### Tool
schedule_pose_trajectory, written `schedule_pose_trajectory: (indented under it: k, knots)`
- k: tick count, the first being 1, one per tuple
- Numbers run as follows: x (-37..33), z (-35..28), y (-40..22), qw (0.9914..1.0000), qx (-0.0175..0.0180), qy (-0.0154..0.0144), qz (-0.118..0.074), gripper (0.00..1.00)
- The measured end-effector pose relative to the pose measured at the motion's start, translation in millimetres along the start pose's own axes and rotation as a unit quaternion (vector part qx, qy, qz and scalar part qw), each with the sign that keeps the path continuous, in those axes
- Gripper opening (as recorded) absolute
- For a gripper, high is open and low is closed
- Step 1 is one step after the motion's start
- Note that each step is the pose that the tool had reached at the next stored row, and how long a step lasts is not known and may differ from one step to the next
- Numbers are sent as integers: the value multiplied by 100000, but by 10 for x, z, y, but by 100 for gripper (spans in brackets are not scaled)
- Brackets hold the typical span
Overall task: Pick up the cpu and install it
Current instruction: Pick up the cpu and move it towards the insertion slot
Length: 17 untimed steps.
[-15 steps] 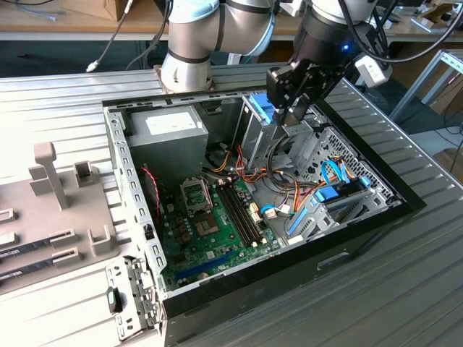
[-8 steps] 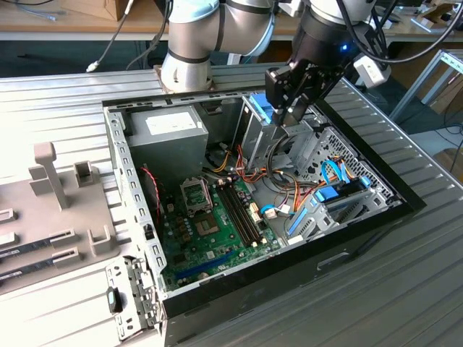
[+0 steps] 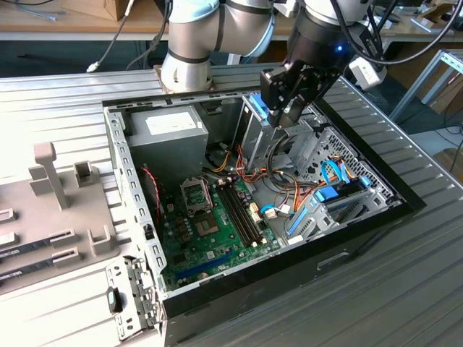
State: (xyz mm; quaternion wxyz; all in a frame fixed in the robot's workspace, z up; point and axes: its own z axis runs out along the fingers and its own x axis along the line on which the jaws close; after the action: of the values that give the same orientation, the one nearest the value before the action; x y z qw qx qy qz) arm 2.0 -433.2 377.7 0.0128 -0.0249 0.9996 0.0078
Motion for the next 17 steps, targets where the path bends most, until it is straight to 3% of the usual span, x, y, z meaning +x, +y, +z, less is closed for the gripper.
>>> schedule_pose_trajectory:
  k: [7,17]
  knots:
    - [34,6,-2,100000,5,2,-5,47]
    - [134,13,-10,100000,3,0,-3,47]
